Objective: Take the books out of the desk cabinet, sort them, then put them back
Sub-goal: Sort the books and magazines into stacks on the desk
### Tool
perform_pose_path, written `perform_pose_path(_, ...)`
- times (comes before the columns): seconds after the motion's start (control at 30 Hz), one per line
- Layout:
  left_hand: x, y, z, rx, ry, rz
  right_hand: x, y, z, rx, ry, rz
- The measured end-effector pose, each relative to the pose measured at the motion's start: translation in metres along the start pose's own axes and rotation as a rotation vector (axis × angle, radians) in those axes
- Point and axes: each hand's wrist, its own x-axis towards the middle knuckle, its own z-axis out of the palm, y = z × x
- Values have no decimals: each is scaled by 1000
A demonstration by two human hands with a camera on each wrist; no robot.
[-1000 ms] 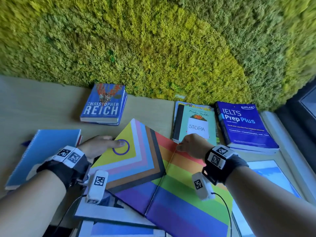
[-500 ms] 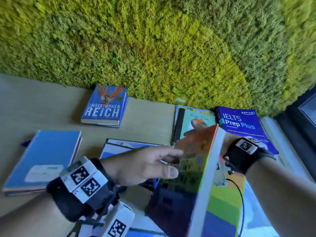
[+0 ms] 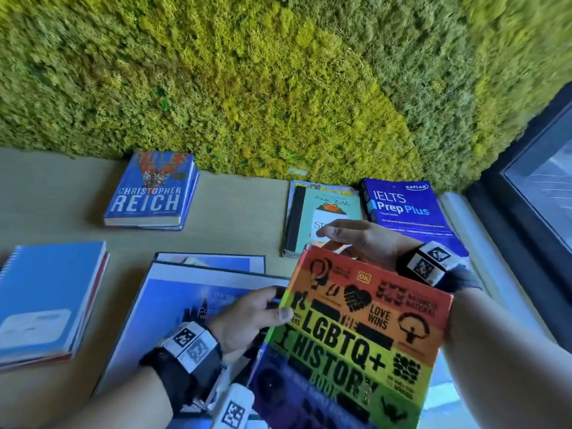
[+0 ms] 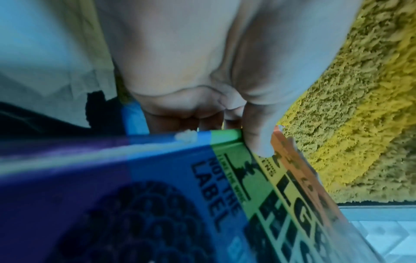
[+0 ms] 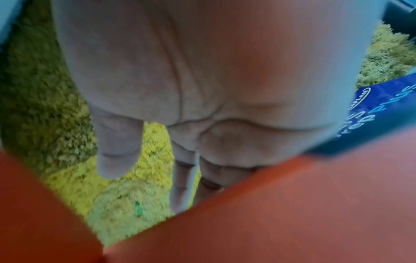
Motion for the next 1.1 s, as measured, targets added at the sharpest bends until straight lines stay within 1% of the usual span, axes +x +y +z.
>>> perform_pose_path(0.07, -4, -1, -4, -15, 31, 19, -10, -3, -12, -31, 61, -17)
perform_pose_path(0.13, -10, 2, -12, -82, 82, 11, -19, -5, -27, -32, 136, -39)
perform_pose_path(0.2, -15, 8, -20, -87, 157, 47, -30, -6, -40, 40, 204, -70)
perform_pose_path(0.3, -20, 18, -42, -141, 340, 90, -35, 0, -42, 216, 288, -82)
perform_pose_path(0.33, -20, 20, -51, -182, 420, 95, -33, 4, -35, 294, 289, -80)
perform_pose_path(0.4, -18, 19, -72, -294, 552, 92, -25, 13, -10, 401, 222, -32)
perform_pose_path(0.5, -20, 27, -94, -443, 665, 83, -11, 16, 46, 433, 39, 18)
perform_pose_path(0.53, -22, 30, -101, -465, 687, 83, -2, 16, 64, 434, 26, 13)
perform_pose_path(0.57, -26, 34, -109, -475, 709, 83, 6, 14, 80, 438, 44, -10)
perform_pose_path(0.63, -36, 39, -125, -471, 713, 91, 27, 8, 105, 434, 114, -56)
perform_pose_path(0.7, -49, 39, -141, -539, 658, 98, 48, -5, 126, 447, 96, -65)
perform_pose_path(0.77, -59, 36, -160, -502, 638, 116, 66, -20, 144, 482, 55, -47)
perform_pose_path(0.83, -65, 36, -179, -465, 593, 136, 86, -32, 163, 508, 54, -31)
perform_pose_path(0.93, -65, 44, -220, -437, 619, 118, 119, -48, 183, 450, 56, -48)
perform_pose_path(1.0, -57, 54, -253, -352, 662, 88, 143, -64, 191, 426, 80, -55)
perform_pose_path(1.1, -44, 67, -299, -195, 673, 25, 178, -91, 197, 386, 125, -66)
